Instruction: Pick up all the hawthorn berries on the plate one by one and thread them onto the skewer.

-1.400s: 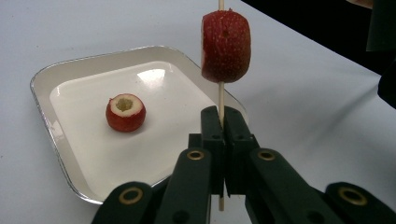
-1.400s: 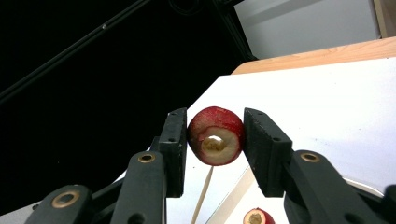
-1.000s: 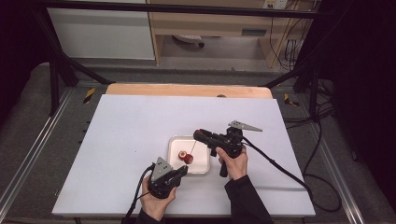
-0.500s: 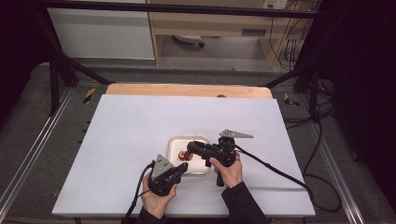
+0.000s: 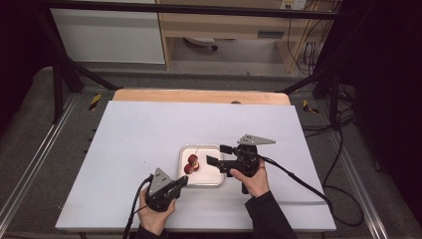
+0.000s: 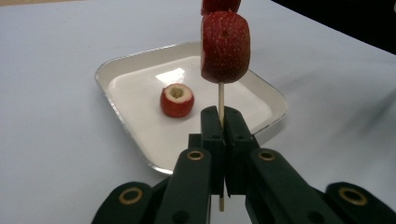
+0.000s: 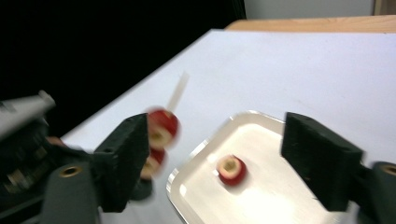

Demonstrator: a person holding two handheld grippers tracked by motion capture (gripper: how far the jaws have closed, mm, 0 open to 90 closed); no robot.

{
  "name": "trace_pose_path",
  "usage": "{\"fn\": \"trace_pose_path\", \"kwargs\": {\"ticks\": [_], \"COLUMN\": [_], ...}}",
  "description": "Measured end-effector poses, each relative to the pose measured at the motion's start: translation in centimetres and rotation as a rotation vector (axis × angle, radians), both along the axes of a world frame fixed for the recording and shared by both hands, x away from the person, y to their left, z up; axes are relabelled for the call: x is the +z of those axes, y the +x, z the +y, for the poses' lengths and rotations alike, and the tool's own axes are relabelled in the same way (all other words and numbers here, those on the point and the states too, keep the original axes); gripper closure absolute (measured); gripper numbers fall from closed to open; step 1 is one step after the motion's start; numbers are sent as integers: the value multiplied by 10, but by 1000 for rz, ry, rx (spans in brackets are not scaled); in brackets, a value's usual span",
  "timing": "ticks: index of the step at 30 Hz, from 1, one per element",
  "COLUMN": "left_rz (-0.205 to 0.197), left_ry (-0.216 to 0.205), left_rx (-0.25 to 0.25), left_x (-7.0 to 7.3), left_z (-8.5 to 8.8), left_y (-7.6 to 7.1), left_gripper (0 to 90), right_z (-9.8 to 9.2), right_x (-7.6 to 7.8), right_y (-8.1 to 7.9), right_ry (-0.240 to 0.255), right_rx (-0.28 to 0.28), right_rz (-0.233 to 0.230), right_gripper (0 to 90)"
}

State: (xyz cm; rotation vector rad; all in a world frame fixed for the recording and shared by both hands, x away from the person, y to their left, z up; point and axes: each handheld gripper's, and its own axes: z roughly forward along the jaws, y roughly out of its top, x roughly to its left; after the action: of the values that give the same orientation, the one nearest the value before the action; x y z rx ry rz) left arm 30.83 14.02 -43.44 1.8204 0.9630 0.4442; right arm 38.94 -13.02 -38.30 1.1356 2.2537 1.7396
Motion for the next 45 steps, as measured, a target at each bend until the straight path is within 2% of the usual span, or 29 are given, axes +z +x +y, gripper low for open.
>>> {"fn": "trace_pose_path", "kwargs": {"ticks": [1, 2, 3, 11, 15, 18, 24, 32, 34, 38, 45], "left_rz": [2, 4, 4, 24, 26, 29, 37, 42, 43, 44, 44], "left_ry": [1, 4, 6, 1, 0, 2, -6, -10, -11, -14, -13], "left_rx": [2, 8, 13, 38, 45, 44, 56, 70, 71, 70, 68], "left_x": [0, 0, 0, -3, -3, -3, -5, -7, -7, -7, -7], "left_z": [3, 7, 10, 34, 38, 40, 45, 51, 51, 51, 51], "left_y": [0, -1, -1, -2, -3, -3, -2, -2, -2, -1, -1], "left_gripper": [886, 885, 885, 885, 885, 885, 885, 885, 885, 884, 884], "right_z": [0, -1, -1, 0, 13, 26, 52, 78, 82, 88, 97], "right_x": [0, -1, -1, -1, 2, 1, -4, -12, -14, -18, -25], "right_y": [0, 1, 1, 7, 12, 16, 28, 45, 48, 52, 56], "right_ry": [0, -61, -61, -258, -383, -463, -579, -622, -605, -637, -635], "right_rx": [0, 13, 13, 46, 88, 119, 180, 167, 167, 173, 115], "right_rz": [0, 0, 0, 0, -10, 1, 22, 119, 142, 153, 234], "right_gripper": [207, 165, 165, 80, 63, 65, 94, 168, 192, 211, 267]}}
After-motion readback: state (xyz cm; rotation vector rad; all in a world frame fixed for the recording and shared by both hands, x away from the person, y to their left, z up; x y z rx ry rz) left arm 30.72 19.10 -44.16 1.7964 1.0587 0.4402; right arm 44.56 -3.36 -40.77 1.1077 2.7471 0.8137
